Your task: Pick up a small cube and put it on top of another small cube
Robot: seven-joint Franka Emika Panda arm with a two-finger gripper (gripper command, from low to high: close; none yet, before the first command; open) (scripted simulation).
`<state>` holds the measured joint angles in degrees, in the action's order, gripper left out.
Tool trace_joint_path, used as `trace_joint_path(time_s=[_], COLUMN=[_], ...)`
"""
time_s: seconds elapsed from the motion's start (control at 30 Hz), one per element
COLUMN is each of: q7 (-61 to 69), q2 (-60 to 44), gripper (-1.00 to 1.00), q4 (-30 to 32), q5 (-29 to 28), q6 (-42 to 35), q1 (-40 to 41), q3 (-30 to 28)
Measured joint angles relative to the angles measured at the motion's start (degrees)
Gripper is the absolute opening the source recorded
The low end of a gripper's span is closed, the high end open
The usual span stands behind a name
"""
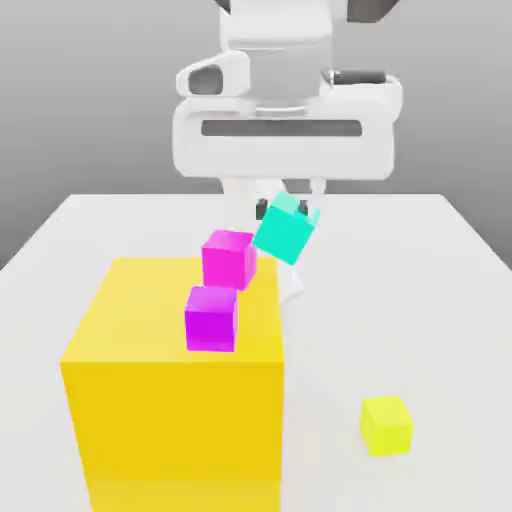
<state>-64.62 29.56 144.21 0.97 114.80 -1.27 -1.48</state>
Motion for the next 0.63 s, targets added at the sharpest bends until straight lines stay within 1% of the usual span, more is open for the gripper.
trace_joint_path(time_s=[0.13,0.2,0.27,0.3,0.5,0.57,0.63], q7=[-10.09,-11.78,-12.16,-12.27,-12.34,-12.38,-12.4], q2=[7.88,8.24,7.19,6.7,6.46,7.23,8.55], gripper=[-1.0,-1.0,-1.0,1.0,1.0,1.0,1.0], q4=[4.16,7.15,10.5,11.76,12.4,10.71,7.69], q5=[-0.7,-0.77,-0.76,-0.81,-0.93,-1.0,-1.02], q6=[-3.78,-1.16,3.23,4.96,5.82,3.35,-1.0], q1=[5.02,5.94,6.26,6.22,6.29,6.34,6.35], q3=[0.99,1.2,1.33,1.27,1.32,1.35,1.37])
